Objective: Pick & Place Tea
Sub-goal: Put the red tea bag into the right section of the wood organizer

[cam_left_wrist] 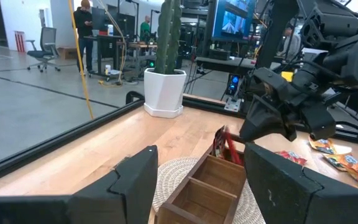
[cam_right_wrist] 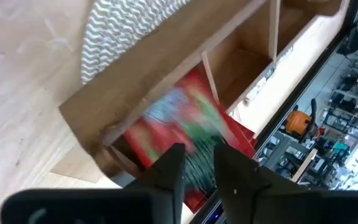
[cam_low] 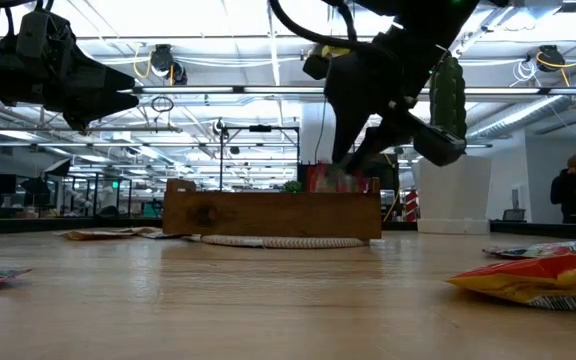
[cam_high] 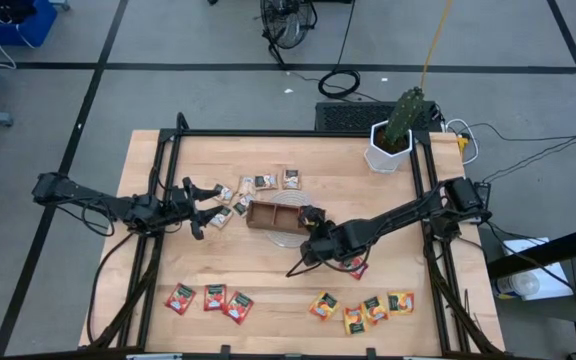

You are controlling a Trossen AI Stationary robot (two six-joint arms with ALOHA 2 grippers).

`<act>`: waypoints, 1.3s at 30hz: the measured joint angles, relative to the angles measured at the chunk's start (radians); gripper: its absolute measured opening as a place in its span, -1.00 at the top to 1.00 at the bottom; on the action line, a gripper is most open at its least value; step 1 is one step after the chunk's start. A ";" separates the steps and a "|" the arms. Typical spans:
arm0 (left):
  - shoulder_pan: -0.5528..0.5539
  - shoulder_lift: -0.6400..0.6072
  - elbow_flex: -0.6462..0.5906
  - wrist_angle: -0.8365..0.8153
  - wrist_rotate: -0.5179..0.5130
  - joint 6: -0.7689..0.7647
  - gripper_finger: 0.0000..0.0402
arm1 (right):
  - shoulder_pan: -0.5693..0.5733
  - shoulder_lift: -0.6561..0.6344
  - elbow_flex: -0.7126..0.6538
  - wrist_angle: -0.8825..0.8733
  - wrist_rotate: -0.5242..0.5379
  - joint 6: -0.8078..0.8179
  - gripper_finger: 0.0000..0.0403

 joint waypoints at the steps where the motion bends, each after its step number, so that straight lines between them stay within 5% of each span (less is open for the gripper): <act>1: 0.000 0.000 0.000 0.000 0.000 0.000 -0.19 | -0.002 0.000 0.000 0.002 0.000 0.009 0.58; 8: 0.000 0.000 0.000 0.000 0.000 0.000 -0.19 | 0.017 -0.005 0.000 0.075 0.102 0.088 0.44; 13: 0.000 0.000 0.000 0.000 0.000 0.000 -0.19 | 0.021 -0.060 0.000 0.112 0.073 0.216 0.44; 15: 0.000 0.000 0.000 0.000 0.000 0.000 -0.19 | 0.010 -0.097 0.000 0.103 -0.001 0.306 0.46; 20: 0.000 0.000 0.000 0.000 0.000 0.000 -0.19 | -0.062 -0.134 0.001 0.105 -0.392 0.479 0.57; 24: 0.000 0.000 0.000 0.000 0.000 0.000 -0.19 | -0.123 -0.105 0.000 0.091 -0.452 0.442 0.93; 39: 0.000 0.000 0.000 -0.001 0.000 0.000 -0.19 | -0.188 -0.008 0.000 0.052 -0.602 0.489 1.00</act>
